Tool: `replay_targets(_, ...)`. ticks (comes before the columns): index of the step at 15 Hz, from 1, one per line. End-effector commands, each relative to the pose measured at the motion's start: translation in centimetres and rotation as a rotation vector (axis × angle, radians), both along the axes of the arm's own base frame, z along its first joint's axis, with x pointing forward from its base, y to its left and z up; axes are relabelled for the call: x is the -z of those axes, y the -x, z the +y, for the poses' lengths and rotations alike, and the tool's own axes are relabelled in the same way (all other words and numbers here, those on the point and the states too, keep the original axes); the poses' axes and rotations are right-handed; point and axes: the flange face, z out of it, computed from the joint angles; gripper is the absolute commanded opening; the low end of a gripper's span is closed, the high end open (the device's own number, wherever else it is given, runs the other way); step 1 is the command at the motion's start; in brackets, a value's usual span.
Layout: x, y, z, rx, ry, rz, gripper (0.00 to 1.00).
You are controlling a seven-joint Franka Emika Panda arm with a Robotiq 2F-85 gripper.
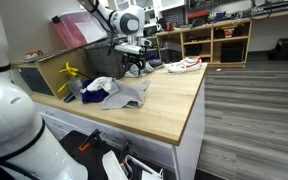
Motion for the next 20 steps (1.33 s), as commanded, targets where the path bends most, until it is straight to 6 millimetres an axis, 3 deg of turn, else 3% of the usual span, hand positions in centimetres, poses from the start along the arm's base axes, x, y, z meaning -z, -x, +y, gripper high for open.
replay_targets(1, 1.7, 3.8, -1.2, 0.044, 0.053, 0.060, 1.00)
replay_targets(13, 6.8, 12.2, -0.9, -0.001, 0.307, 0.213, 1.00)
replay_targets(20, 9.4, 14.5, -1.4, 0.038, 0.474, 0.232, 1.00)
